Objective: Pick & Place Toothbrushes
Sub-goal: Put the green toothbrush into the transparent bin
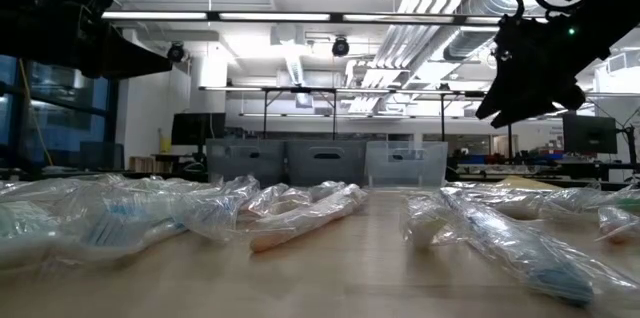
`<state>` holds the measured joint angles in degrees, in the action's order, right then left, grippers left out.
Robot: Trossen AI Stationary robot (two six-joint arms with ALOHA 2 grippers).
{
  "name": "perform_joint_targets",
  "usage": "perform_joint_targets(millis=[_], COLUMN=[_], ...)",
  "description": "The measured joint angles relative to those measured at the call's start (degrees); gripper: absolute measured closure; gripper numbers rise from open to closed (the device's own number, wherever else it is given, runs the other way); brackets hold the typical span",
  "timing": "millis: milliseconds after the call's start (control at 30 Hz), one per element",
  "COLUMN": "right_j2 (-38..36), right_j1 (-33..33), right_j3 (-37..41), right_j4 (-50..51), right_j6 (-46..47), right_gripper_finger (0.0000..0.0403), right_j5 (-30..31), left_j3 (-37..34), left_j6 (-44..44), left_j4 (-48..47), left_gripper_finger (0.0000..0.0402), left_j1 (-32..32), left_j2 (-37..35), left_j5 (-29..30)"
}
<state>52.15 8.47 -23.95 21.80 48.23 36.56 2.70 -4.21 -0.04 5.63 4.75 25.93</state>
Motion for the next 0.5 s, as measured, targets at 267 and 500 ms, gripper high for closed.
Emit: perform_joint_targets(millis=[267,500], right_j2=[10.9,19.9], right_j1=[7.3,9.5], right_j3=[0.0,0.0], right_j4=[-1.6,-2.0], right_j6=[4.0,8.9], right_gripper_finger=[0.0165,0.0165], right_j5=[7.8,8.3], left_j3=[0.0,0.0], left_j6=[0.0,0.0], left_j4=[0.0,0.0], left_gripper_finger=[0.0300,0.0300], left_j1=[0.0,0.0], left_j2=[0.0,0.0], left_j5=[0.0,0.0])
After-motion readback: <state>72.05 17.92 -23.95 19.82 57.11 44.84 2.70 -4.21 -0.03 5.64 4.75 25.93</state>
